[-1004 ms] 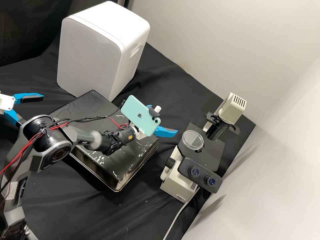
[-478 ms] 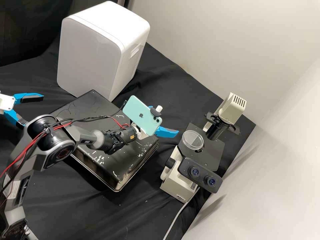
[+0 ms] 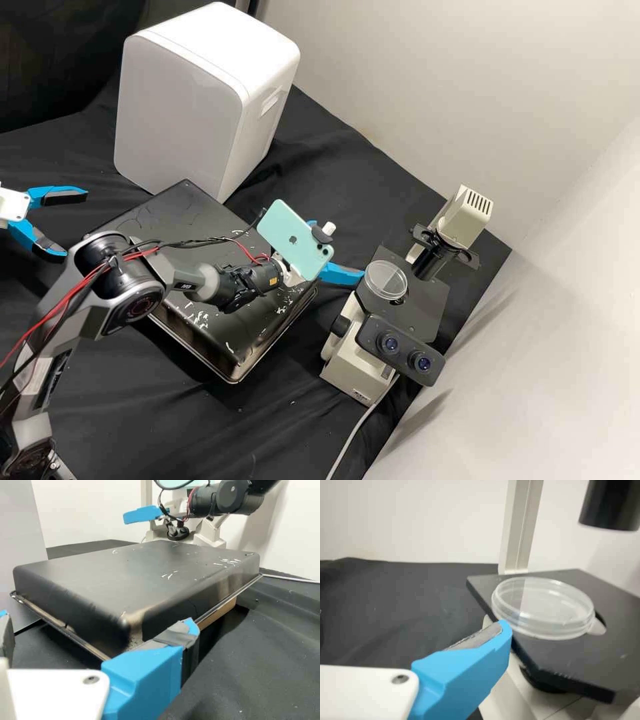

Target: Place the petri dish on the microscope

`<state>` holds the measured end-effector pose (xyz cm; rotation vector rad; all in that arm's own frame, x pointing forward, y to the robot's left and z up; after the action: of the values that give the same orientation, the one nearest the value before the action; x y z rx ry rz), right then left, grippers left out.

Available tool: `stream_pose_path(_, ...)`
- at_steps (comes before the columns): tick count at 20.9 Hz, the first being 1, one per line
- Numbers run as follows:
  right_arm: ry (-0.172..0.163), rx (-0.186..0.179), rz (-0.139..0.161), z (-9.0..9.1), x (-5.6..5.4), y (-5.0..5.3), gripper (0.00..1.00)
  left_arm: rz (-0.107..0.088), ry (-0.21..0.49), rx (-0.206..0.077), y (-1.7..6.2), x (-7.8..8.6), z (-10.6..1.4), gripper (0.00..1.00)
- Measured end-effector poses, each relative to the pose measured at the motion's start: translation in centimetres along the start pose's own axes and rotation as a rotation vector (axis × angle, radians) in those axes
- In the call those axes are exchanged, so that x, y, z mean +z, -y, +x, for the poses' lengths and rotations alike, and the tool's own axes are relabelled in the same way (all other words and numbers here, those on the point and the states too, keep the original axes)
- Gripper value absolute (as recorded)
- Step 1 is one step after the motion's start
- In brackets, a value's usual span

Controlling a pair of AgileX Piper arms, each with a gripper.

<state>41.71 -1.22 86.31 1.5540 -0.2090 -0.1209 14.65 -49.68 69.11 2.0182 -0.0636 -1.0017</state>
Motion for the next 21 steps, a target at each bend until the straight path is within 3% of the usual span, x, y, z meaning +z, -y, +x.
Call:
stream_pose_path(8,0.01,-0.012,-0.03,0.91,0.15,0.12,1.0,-0.001,-0.001,-0.003,0.05,-0.02,0.06,1.0)
stream_pose_path(21,0.009,-0.014,-0.031,0.9,-0.06,0.02,1.0,0.0,0.0,0.001,-0.05,-0.04,0.29,1.0)
